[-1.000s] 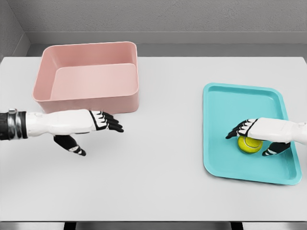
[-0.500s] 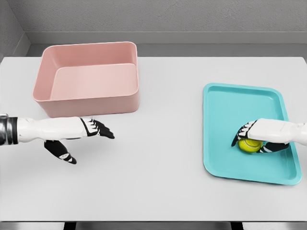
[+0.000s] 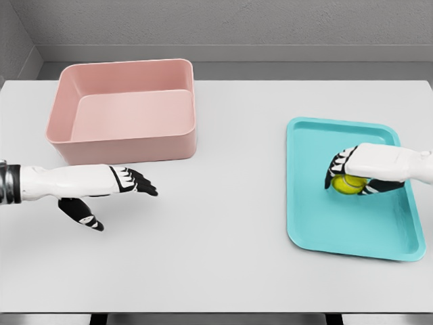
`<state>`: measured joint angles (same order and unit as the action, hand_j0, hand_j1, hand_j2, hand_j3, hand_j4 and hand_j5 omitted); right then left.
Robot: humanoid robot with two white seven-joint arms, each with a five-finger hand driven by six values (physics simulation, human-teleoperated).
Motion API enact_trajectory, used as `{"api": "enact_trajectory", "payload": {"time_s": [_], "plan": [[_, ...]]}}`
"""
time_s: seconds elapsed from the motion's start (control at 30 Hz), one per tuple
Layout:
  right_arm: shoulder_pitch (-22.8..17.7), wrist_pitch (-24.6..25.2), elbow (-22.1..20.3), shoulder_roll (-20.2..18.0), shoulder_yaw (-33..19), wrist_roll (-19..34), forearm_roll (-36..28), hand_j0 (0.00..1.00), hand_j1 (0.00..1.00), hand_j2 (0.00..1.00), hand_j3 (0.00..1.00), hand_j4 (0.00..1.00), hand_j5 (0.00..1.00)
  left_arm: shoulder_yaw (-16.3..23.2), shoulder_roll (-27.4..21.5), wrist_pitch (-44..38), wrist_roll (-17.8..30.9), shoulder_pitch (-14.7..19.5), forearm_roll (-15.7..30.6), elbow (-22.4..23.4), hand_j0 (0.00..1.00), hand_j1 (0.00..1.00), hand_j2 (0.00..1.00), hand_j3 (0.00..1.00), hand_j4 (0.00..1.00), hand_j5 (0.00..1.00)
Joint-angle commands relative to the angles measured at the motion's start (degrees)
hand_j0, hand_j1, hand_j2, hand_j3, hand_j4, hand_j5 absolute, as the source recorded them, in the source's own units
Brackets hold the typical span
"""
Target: Put the tennis from the blue tray into the pink basket with both arms
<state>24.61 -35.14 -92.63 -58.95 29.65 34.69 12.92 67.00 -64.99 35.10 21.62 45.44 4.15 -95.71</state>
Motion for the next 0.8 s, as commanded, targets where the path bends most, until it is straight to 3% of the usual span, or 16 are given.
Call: {"api": "enact_trajectory", "payload": {"time_s": [0.0,0.77], "plan": [[0.09,0.14,-0.89,0.50,-0.03,-0.06,-0.97,0.59,0.59,0.59,0.59,0.59,0.59,-0.12,-0.67,-0.10,0.00,0.00,0.33,-0.01,1.00,1.00,1.00,1.00,1.00,1.00],[7.56,0.14,-1.50,6.92,2.08,-0.41,-1.32,0.59,0.59,0.59,0.59,0.59,0.59,-0.29,-1.11,-0.10,0.35,-0.09,0.16,-0.01,1.00,1.00,1.00,1.00,1.00,1.00]]}}
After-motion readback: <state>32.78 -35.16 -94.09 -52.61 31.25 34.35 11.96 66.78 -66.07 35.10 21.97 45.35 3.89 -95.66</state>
